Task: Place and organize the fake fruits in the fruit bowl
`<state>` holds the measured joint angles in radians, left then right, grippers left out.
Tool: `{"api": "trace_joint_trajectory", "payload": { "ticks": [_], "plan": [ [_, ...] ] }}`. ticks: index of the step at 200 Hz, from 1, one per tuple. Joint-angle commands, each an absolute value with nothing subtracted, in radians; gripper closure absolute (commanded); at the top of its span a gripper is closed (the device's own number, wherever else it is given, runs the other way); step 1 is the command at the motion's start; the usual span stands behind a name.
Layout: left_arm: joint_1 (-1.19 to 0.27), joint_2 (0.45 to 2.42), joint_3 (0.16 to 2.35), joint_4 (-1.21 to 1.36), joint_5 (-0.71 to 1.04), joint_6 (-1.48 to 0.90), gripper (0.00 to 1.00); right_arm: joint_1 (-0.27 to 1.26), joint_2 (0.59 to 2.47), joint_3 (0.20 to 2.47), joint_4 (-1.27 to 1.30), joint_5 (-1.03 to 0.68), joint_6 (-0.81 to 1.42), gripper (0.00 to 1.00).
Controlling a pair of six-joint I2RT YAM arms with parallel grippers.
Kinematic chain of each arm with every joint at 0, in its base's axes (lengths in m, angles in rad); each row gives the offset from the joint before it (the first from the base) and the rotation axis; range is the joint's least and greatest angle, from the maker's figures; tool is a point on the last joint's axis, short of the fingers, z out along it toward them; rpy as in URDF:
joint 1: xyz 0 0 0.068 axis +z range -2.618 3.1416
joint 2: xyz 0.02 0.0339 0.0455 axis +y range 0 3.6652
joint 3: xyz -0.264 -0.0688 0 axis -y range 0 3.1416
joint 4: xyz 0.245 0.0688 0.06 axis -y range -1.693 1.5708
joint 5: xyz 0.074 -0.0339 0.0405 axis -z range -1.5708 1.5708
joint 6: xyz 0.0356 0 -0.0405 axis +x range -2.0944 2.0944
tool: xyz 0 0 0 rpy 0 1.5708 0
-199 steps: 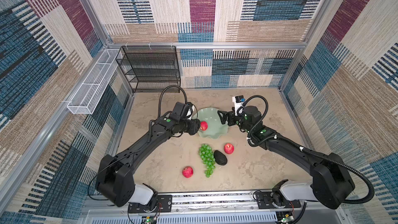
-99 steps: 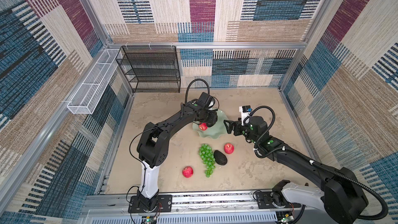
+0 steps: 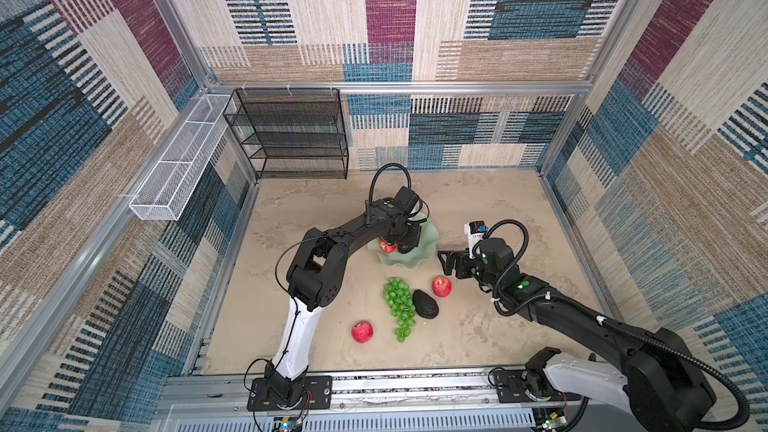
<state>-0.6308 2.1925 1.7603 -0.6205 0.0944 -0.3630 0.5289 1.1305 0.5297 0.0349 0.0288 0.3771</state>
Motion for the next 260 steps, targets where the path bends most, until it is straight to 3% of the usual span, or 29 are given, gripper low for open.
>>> {"api": "trace_joint_trajectory", "payload": {
  "ticks": [1,38,101,130,185,231,260],
  "plan": [
    [-0.629,2.206,1.785,-0.645,0.081,-0.389,0.38,0.532,1.113,0.508,0.002,0.011,0.404,0.05],
    [-0.630,2.206,1.801,-0.648,0.070,-0.402,0.35,0.548,1.116,0.481,-0.011,-0.035,0.408,0.13],
    [-0.629,2.169,1.816,-0.653,0.051,-0.417,0.34,0.652,1.239,0.483,0.024,-0.029,0.458,0.16],
    [-0.629,2.057,1.789,-0.618,-0.012,-0.410,0.35,0.685,1.300,0.481,0.042,-0.016,0.488,0.26],
    [-0.589,1.610,1.338,-0.217,-0.152,-0.412,0.30,0.686,1.240,0.517,-0.031,0.080,0.474,0.48],
    [-0.501,1.292,0.953,-0.143,-0.219,-0.517,0.28,0.686,1.170,0.647,-0.064,0.138,0.393,0.50],
    [-0.495,1.056,0.738,-0.140,-0.245,-0.581,0.25,0.685,1.337,0.788,0.065,0.133,0.323,0.50]
  ]
}}
